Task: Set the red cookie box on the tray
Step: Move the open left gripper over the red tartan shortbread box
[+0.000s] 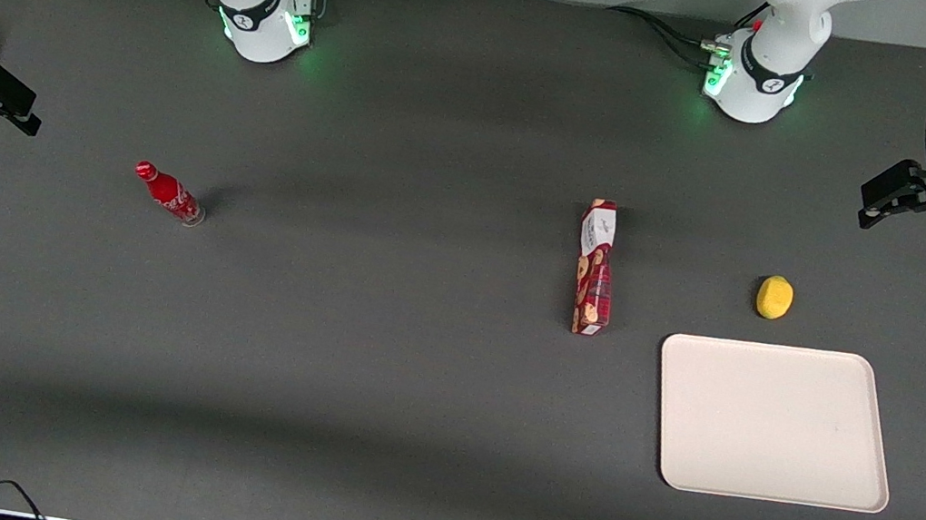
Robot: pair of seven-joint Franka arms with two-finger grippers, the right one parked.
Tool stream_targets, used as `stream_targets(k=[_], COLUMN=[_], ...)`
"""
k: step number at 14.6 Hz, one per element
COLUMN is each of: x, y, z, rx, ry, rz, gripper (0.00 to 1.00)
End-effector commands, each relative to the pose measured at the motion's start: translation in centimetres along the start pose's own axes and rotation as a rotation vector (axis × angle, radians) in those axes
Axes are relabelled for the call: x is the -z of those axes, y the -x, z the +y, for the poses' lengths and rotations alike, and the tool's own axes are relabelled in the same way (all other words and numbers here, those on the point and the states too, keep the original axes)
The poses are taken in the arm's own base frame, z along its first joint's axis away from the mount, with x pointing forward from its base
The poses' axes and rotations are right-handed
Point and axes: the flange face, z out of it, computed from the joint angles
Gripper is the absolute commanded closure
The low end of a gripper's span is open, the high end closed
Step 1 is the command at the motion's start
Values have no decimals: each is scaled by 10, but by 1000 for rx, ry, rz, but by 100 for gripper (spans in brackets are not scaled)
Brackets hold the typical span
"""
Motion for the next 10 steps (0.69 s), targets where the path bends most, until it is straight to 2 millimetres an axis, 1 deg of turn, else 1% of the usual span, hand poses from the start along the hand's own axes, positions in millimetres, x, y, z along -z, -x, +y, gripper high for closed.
stream_targets(k=[1, 3, 5, 6, 7, 9, 10], x=[-4, -10, -19, -27, -38, -68, -86], y=[1, -3, -6, -6, -1, 9, 16], z=[2, 4, 12, 30, 54, 105, 137], rx=[-20, -23, -31, -62, -80, -17, -16], ry=[9, 13, 30, 42, 67, 78, 70], rz=[-6, -8, -28, -52, -79, -112, -110], gripper=[0, 0, 0, 0, 0, 0, 0])
